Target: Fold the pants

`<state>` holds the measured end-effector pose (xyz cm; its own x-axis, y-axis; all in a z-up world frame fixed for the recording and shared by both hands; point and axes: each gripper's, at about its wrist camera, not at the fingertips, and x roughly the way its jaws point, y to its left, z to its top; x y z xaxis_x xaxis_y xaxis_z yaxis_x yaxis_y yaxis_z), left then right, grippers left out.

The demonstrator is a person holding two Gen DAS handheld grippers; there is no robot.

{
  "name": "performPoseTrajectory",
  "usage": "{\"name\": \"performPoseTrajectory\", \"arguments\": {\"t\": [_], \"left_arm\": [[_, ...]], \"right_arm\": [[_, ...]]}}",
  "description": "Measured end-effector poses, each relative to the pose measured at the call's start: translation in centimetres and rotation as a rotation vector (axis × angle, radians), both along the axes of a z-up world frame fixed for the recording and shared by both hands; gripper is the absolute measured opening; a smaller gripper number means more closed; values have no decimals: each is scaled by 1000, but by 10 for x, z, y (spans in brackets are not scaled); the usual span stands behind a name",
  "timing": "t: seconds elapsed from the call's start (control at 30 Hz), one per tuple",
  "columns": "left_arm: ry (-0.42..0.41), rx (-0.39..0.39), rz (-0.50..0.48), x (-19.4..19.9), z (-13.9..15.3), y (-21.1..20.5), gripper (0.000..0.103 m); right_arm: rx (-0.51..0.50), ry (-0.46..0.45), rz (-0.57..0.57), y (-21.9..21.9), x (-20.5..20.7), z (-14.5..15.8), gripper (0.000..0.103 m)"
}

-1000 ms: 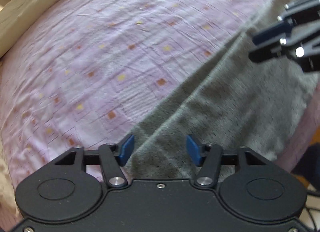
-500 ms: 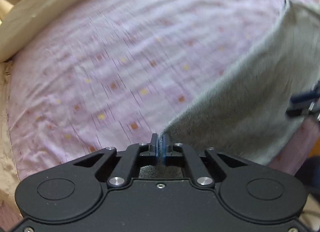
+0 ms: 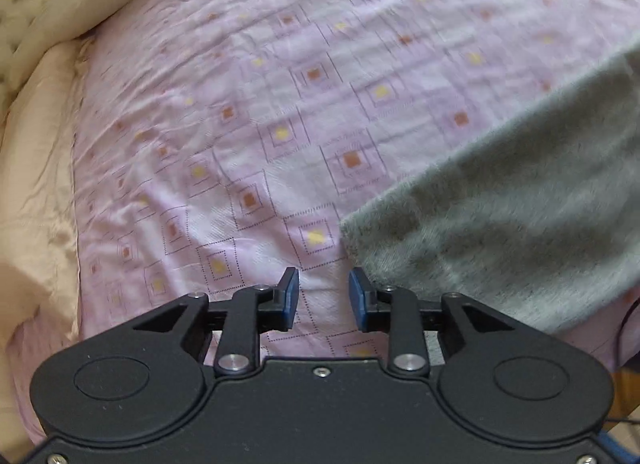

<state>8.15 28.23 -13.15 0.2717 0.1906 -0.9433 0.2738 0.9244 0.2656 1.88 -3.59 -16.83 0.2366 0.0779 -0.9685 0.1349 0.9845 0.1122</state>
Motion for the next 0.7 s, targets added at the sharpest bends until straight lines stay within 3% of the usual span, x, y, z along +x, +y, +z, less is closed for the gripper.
{"name": "performPoseTrajectory", "arguments": {"t": [0.07,0.2,0.3,0.4,0.5,0.6,0.7], "left_arm": [[-22,-50,40,5,19,-9,39],[-68,-147,72,21,52,-55,39],[-86,-215,59,35,68,-113,40],[-86,-282,22,46,74,-180,43],[-73,-332,-41,57,76,-250,53],[-62,-370,-149,67,75,-321,55],[-47,-379,-234,76,72,-384,59]], "right_arm": [[-18,-23,-5,-14,-6,13,23],[-60,-219,-133,-64,-18,53,23],[-245,-369,-222,-107,-25,79,23],[-431,-422,-294,-157,-27,89,23],[-400,-392,-386,-231,-26,91,23],[-304,-390,-524,-303,-33,93,23],[-282,-377,-636,-354,-35,86,23]]}}
